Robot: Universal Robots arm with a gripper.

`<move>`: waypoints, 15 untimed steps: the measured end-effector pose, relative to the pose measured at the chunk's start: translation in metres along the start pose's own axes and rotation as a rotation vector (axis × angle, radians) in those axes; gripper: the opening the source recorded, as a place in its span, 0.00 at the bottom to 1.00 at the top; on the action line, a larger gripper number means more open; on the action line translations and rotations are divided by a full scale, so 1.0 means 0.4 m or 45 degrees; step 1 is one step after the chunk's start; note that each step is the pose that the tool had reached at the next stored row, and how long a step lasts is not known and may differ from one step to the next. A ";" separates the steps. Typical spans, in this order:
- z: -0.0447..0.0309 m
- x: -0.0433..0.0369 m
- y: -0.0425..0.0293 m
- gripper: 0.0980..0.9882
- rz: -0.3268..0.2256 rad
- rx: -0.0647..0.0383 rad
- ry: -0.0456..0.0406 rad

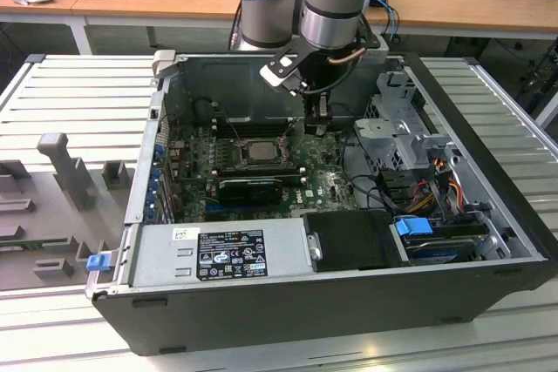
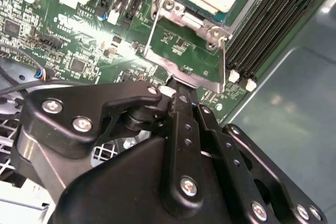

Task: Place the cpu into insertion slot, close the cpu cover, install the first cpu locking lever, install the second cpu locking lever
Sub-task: 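Close the cpu cover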

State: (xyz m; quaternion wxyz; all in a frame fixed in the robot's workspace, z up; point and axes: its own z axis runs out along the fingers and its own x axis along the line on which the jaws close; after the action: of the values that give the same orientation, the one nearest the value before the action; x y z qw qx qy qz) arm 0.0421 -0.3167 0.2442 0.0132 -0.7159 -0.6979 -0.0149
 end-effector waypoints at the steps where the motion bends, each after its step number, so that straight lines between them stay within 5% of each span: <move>1: 0.000 0.000 -0.012 0.01 -0.001 0.000 0.000; 3: 0.004 -0.002 -0.048 0.01 -0.002 0.000 0.000; 6: 0.009 -0.003 -0.074 0.01 -0.004 0.000 0.000; 15: 0.048 -0.006 -0.129 0.01 -0.014 0.000 0.000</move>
State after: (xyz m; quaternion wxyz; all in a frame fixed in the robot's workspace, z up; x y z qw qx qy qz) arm -0.0093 -0.3168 0.2249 0.0132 -0.7121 -0.7018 -0.0148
